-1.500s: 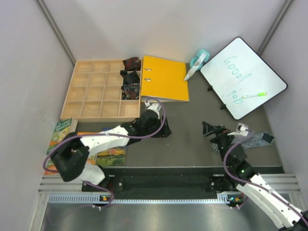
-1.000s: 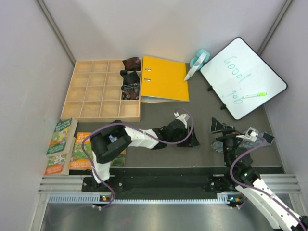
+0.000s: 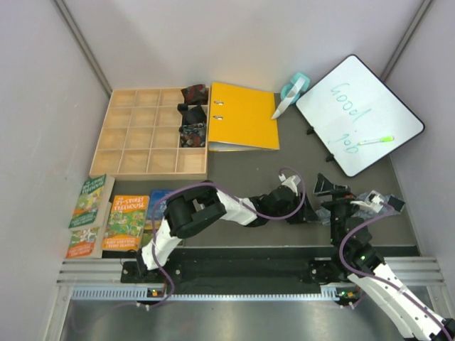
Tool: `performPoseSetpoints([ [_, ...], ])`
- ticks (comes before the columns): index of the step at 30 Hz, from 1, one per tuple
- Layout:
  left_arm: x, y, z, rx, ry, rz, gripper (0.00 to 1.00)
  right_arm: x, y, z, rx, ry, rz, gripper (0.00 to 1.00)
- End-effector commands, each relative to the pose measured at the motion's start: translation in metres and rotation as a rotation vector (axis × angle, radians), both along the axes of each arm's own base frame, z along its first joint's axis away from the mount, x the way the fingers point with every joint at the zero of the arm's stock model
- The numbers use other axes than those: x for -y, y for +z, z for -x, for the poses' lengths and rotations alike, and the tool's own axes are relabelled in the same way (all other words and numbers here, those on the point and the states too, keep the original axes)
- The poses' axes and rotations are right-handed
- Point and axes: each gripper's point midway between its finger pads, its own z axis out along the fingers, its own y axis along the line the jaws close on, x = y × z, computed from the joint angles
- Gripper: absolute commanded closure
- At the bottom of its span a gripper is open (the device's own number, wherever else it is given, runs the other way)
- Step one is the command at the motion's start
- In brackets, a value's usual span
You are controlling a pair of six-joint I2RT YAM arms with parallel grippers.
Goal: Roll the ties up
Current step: Flatten out the tie at the center of the board.
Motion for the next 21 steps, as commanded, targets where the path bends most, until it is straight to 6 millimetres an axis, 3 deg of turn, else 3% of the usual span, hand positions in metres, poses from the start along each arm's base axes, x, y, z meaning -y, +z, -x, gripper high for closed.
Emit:
performPoseSetpoints([
  [1,0.013,0.011,-0.006,0.013,0.01,0.056,0.49,0.002,-0.049,-0.002,-0.048,-0.029,0.0,0.01],
  [12,0.021,0.013,-0.011,0.012,0.004,0.092,0.49,0.015,-0.061,0.001,-0.103,-0.102,-0.045,0.01],
  [21,0.022,0.014,-0.013,0.018,-0.008,0.115,0.63,0.017,-0.063,0.001,-0.109,-0.11,-0.047,0.01],
])
